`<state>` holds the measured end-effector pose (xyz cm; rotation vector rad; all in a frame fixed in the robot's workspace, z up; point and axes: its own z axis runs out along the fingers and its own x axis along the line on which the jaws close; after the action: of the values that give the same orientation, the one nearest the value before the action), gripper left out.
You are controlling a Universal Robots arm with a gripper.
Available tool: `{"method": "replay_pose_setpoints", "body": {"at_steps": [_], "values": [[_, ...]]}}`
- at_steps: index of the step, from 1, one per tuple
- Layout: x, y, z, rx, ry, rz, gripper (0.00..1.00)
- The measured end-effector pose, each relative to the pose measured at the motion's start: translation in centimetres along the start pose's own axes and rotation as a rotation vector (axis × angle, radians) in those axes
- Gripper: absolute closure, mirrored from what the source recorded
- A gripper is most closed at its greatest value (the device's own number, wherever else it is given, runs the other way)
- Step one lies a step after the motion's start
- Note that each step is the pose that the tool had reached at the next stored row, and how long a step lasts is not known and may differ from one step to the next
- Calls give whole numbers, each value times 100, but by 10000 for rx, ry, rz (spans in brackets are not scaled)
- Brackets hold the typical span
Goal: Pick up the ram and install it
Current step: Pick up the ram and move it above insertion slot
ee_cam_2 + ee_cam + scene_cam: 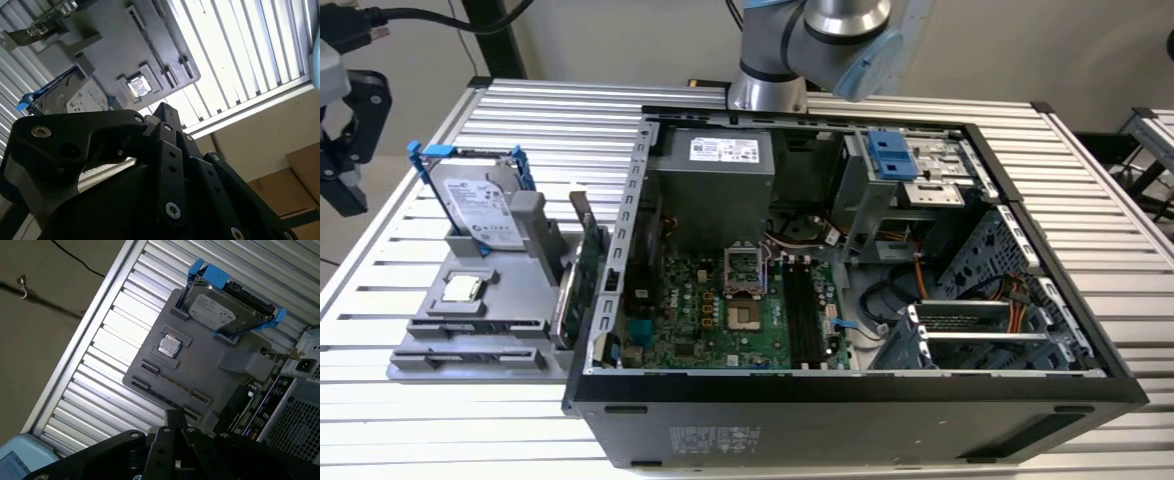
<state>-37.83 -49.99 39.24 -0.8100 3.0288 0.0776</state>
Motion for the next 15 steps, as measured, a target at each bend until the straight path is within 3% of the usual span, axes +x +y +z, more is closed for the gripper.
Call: {"method": "replay_pose_setpoints", "body": {"at_steps": [15], "values": [[1, 9, 0, -36, 98, -2072, 100]]}}
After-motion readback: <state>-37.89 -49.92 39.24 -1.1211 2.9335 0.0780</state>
